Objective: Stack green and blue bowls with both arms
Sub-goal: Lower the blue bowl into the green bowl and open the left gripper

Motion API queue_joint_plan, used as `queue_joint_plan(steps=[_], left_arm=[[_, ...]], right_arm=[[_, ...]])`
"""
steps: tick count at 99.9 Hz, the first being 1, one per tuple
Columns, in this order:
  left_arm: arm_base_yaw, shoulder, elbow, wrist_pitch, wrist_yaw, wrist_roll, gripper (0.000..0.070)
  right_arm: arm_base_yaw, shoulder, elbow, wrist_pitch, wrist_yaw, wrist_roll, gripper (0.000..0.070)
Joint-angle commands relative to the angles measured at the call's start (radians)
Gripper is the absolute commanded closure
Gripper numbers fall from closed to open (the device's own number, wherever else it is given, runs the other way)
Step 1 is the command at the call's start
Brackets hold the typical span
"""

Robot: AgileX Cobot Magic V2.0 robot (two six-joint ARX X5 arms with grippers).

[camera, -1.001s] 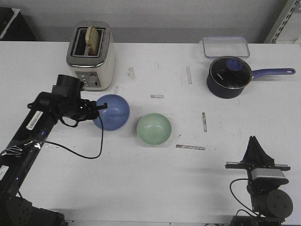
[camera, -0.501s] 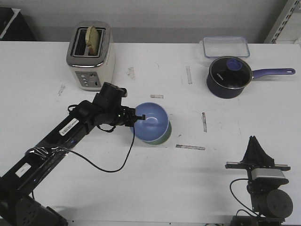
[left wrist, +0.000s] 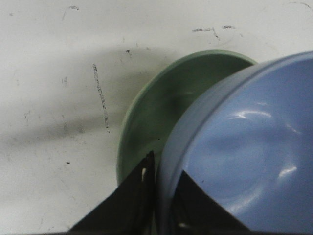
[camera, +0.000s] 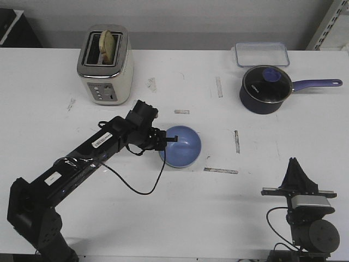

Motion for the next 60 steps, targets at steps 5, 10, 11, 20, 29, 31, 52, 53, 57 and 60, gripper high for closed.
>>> queue_joint_plan(steps=[5, 10, 11, 20, 29, 31, 52, 53, 57, 60], left_arm=[[-0.009, 0.023, 0.02, 0.021, 0.003, -0.012, 0.0684], [-0.009, 0.023, 0.02, 0.028, 0.003, -0.012, 0.0661], [-0.009, 0.023, 0.02, 0.029, 0.003, -0.012, 0.0649], [-0.009, 0.023, 0.02, 0.032, 0.003, -0.012, 0.0595], [-0.01, 0.023, 0.02, 0.031, 0.003, -0.012, 0.0575], [-0.01, 0.023, 0.02, 0.031, 0.003, -0.011, 0.0575], [-0.01, 0.02, 0.02, 0.023, 0.003, -0.011, 0.0574], [-0.01, 0.019, 0.02, 0.023, 0.003, -0.011, 0.0574], [-0.01, 0.017, 0.02, 0.019, 0.004, -0.011, 0.0574], [-0.011, 0.013, 0.02, 0.016, 0.004, -0.011, 0.0573]], right_arm=[[0.0, -0.002, 0.006, 0.012, -0.002, 0.01, 0.0685], [0.0, -0.002, 0.006, 0.012, -0.002, 0.01, 0.0685], [0.0, -0.002, 0.006, 0.012, -0.002, 0.01, 0.0685], [0.0, -0.002, 0.006, 0.012, -0.002, 0.01, 0.0685], [0.0, -0.002, 0.006, 0.012, -0.002, 0.01, 0.0685], [0.0, -0.002, 0.006, 0.012, -0.002, 0.01, 0.0685], [0.0, -0.002, 0.006, 0.012, -0.002, 0.01, 0.0685], [0.0, -0.002, 0.006, 0.012, -0.002, 0.01, 0.0685], [0.0, -0.002, 0.006, 0.012, -0.002, 0.01, 0.0685], [0.0, -0.002, 0.006, 0.012, -0.002, 0.01, 0.0685]])
